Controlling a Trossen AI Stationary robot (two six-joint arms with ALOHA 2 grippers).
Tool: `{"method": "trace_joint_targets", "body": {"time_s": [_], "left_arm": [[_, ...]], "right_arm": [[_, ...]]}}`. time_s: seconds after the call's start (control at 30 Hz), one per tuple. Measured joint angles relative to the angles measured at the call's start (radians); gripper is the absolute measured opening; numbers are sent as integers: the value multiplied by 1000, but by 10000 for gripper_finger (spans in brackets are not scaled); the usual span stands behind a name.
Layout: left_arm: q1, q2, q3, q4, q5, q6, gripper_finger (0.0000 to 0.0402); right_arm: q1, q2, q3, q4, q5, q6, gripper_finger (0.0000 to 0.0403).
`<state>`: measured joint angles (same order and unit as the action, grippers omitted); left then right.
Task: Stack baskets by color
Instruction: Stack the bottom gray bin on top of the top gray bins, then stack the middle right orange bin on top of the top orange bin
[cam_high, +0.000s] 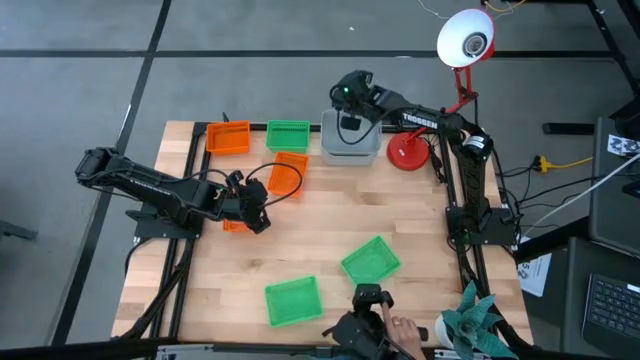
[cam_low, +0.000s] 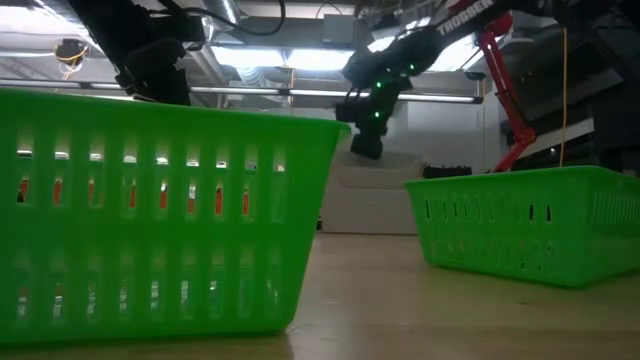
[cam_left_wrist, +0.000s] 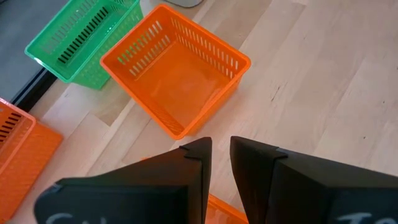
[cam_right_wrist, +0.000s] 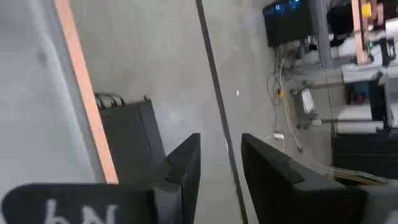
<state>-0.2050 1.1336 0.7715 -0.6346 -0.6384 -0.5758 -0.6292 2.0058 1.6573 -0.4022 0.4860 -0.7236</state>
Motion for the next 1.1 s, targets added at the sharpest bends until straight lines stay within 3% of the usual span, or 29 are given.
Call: {"method": "trace_joint_targets", "body": {"time_s": [0.17,0.4,0.53,0.67,0.83,0.97,1.1], "left_arm": [[0,0,0,0,0,0,53],[0,0,0,0,0,0,53],[0,0,0,0,0,0,53],[0,0,0,0,-4,0,53],[0,0,0,2,-10,1,53],[3,0,0,77,-47,5,53],[70,0,1,256,-34,-41,53]], "right_arm": [[0,3,-79,50,-1,-49,117],[-5,-8,-53,35,18,-46,117],[17,-56,37,-108,21,-8,117],[56,-101,171,-460,2,208,117],[69,-144,328,-855,-217,504,117],[74,-176,371,-929,-407,476,117],[72,-218,375,-965,-475,457,117]]}}
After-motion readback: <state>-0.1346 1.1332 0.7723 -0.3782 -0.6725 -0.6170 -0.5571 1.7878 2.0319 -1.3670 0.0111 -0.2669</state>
